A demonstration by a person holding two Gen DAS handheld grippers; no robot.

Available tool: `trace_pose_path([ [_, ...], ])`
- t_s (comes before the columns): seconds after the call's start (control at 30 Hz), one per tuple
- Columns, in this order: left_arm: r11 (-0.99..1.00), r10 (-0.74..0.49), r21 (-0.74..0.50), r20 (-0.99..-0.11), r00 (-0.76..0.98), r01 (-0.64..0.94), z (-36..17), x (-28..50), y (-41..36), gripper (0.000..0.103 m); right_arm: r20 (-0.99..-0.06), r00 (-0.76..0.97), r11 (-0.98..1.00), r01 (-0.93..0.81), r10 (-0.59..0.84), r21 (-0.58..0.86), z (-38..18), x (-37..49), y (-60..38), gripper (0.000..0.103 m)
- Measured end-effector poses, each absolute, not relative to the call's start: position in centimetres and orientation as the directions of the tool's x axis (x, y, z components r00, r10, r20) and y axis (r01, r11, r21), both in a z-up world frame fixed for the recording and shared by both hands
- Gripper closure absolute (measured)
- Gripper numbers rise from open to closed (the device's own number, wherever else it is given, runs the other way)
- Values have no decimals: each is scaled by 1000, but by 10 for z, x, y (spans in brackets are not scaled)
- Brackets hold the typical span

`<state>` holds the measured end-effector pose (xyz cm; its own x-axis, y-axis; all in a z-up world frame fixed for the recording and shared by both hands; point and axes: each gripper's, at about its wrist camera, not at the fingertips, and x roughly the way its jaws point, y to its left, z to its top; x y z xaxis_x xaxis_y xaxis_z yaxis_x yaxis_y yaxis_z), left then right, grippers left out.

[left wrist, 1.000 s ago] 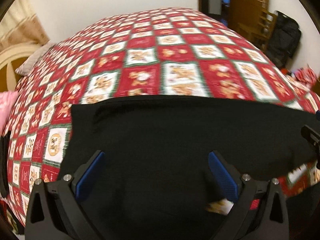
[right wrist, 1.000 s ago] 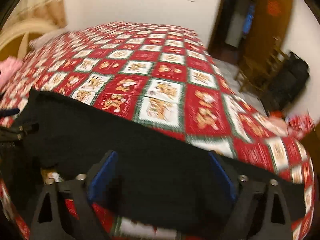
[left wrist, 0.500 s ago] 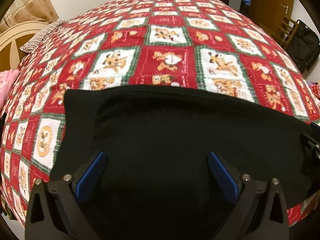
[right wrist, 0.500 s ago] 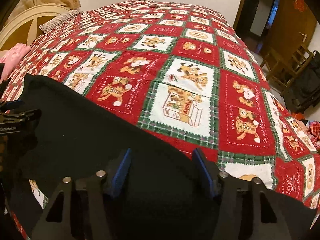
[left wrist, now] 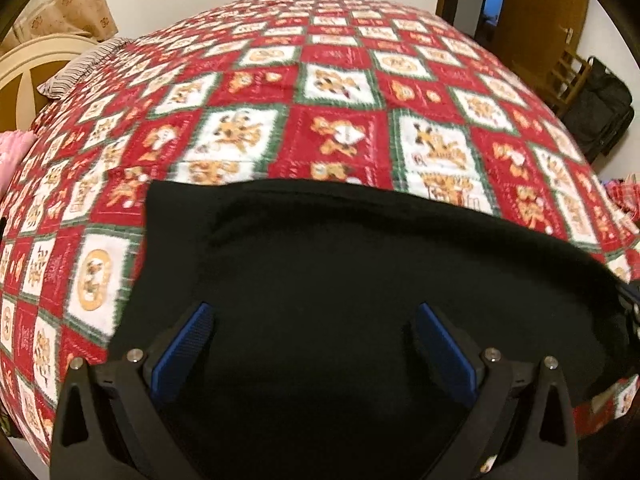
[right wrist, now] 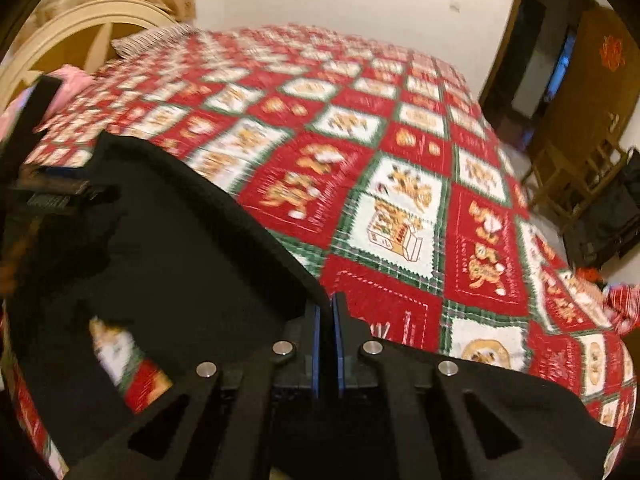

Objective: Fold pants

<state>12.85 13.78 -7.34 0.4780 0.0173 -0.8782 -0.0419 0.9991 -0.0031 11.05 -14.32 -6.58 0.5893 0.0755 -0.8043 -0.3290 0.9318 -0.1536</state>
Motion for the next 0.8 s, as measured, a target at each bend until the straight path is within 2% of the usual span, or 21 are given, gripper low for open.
trace_pose_path([
  [0.17, 997, -29, -60, -858, 514, -43, -48, 123, 152, 0, -768, 623, 907, -396, 149, -145, -56, 58, -127, 98],
  [0.27, 995, -57, -92, -848, 528, -41, -34, 123, 152, 0, -749, 654, 875, -416, 100, -247, -69, 29, -109, 98],
  [0.37, 987, -124, -160, -848, 515, -25, -28, 125, 149, 0, -752, 654, 856, -432, 80, -285, -84, 19, -101, 98],
  [0.5, 970, -213, -243, -863, 458, -7, -36, 136, 137, 0, -737, 670, 866, -417, 89, -275, -84, 16, -106, 98],
  [0.63, 978, -166, -201, -907, 387, -52, -65, 156, 127, 0, -708, 699, 883, -391, 102, -260, -71, 11, -113, 98],
  [0.7, 983, -129, -169, -921, 368, -77, -78, 166, 127, 8, -705, 702, 886, -387, 102, -257, -67, 10, -114, 98],
  [0.77, 982, -127, -168, -924, 360, -85, -85, 170, 128, 34, -704, 703, 890, -382, 104, -250, -64, 8, -114, 98],
  [0.8, 980, -127, -172, -925, 359, -97, -86, 171, 130, 37, -702, 704, 893, -379, 107, -244, -62, 7, -115, 98],
])
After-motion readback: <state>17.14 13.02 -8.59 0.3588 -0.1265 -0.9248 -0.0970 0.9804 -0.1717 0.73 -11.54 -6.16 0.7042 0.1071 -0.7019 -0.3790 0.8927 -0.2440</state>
